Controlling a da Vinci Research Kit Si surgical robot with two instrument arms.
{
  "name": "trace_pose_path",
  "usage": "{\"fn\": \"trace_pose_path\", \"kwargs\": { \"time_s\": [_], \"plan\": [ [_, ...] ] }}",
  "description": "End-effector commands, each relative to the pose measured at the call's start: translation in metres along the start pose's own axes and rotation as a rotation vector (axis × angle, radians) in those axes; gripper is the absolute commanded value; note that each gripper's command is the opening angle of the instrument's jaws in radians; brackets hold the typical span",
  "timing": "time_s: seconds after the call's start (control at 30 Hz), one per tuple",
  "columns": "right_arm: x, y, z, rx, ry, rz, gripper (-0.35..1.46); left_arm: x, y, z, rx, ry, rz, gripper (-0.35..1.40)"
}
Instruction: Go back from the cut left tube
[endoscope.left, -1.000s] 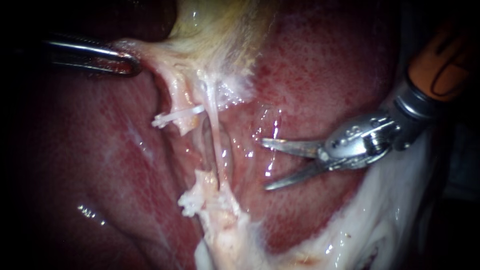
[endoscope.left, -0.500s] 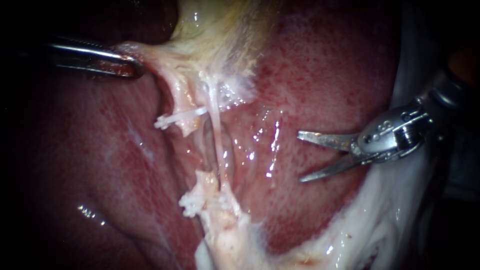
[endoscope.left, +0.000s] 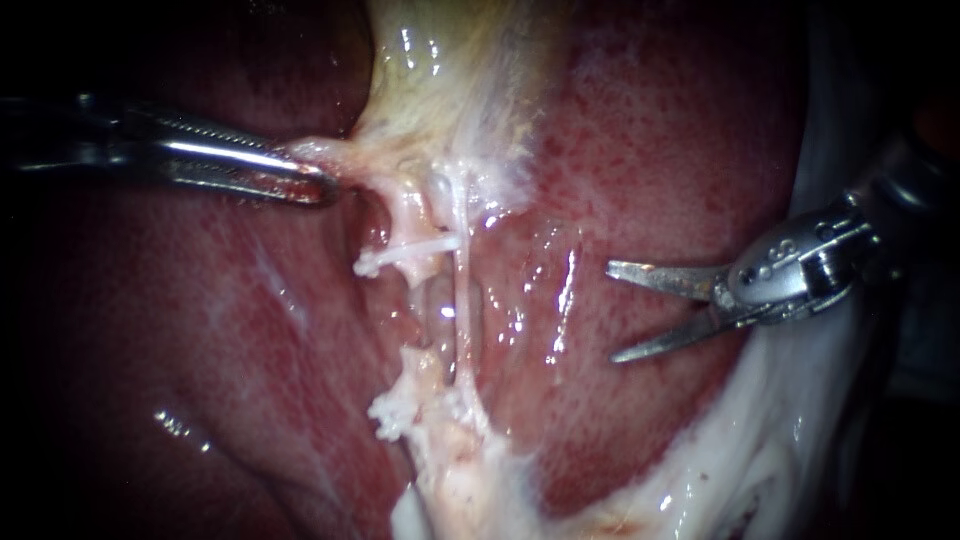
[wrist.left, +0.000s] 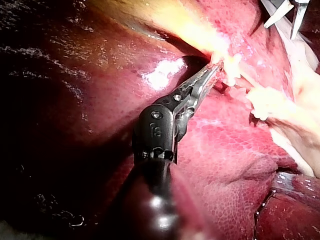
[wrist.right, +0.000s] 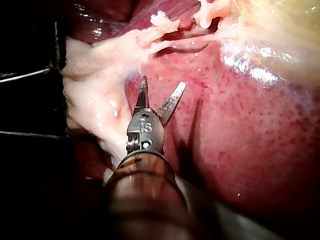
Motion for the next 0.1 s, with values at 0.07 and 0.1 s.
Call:
{"fn": "trace_pose_path", "kwargs": {
  "time_s": [0.07,0.1],
  "plan": [
    [0.0001,0.0000,0.0001,0.000,0.000,0.000,1.43,0.0000,0.0000,-0.0001,0.000,0.000,-0.001,-0.35],
    [0.0002,0.0000,0.0003,0.010,0.003,0.001,1.43,0.0001,0.0000,-0.0002,-0.001,0.000,-0.001,-0.35]
  ]
}}
